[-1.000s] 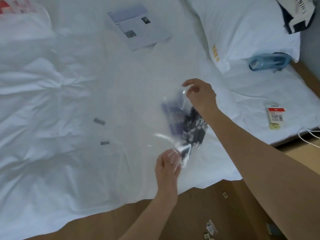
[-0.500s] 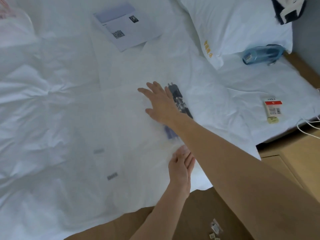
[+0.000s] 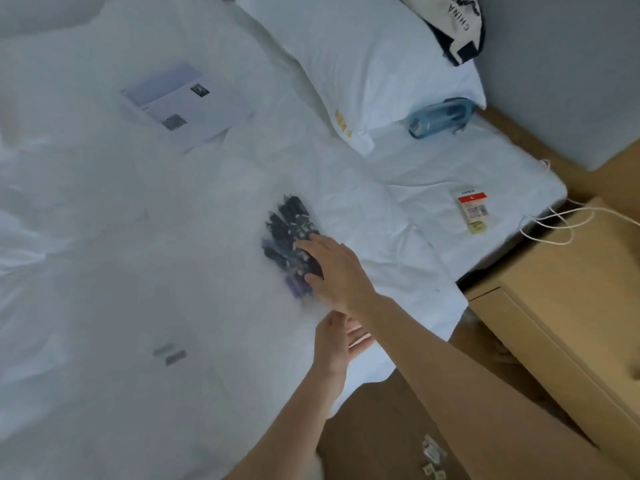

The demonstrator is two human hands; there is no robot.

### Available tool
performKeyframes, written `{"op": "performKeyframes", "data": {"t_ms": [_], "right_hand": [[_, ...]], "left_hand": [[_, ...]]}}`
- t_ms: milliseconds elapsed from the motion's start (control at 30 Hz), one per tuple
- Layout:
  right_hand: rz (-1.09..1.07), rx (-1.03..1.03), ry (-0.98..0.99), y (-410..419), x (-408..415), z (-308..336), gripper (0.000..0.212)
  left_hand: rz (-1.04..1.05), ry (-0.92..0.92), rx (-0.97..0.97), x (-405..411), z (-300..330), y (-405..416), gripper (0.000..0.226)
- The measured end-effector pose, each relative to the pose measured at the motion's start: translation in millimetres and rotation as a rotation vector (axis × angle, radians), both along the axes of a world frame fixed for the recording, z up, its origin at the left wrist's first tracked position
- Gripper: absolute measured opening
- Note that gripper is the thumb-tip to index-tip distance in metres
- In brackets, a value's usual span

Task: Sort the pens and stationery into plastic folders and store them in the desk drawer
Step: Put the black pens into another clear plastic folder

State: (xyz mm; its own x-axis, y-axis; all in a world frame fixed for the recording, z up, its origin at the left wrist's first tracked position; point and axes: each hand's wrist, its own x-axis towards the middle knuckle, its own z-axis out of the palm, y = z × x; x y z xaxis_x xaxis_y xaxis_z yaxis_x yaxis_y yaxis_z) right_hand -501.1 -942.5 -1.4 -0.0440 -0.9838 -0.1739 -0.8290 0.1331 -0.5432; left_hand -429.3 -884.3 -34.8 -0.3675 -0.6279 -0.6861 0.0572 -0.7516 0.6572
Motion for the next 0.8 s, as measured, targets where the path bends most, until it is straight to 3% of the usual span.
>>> {"op": "performKeyframes", "data": {"t_ms": [300,433,567,800], "right_hand": [[-0.454,-0.036,-0.118,116,-109,32,0.048],[-0.722,-0.028,-0.173,203,-151,43,0.046],[-0.946,0.004,-0.196,298,-183,36,0.047],[-1.21,0.022,-0.178,449,-204,22,0.047]], "left_hand": [[-0.293,-0.154,-0.395,-70,42,26,0.022],[-0.537,-0.264,-0.597,-116,41,74,0.017],[-0.852,-0.284,-0.819,-160,46,146,0.039],[-1.261,-0.269,-1.127,-202,40,265,0.052]]}}
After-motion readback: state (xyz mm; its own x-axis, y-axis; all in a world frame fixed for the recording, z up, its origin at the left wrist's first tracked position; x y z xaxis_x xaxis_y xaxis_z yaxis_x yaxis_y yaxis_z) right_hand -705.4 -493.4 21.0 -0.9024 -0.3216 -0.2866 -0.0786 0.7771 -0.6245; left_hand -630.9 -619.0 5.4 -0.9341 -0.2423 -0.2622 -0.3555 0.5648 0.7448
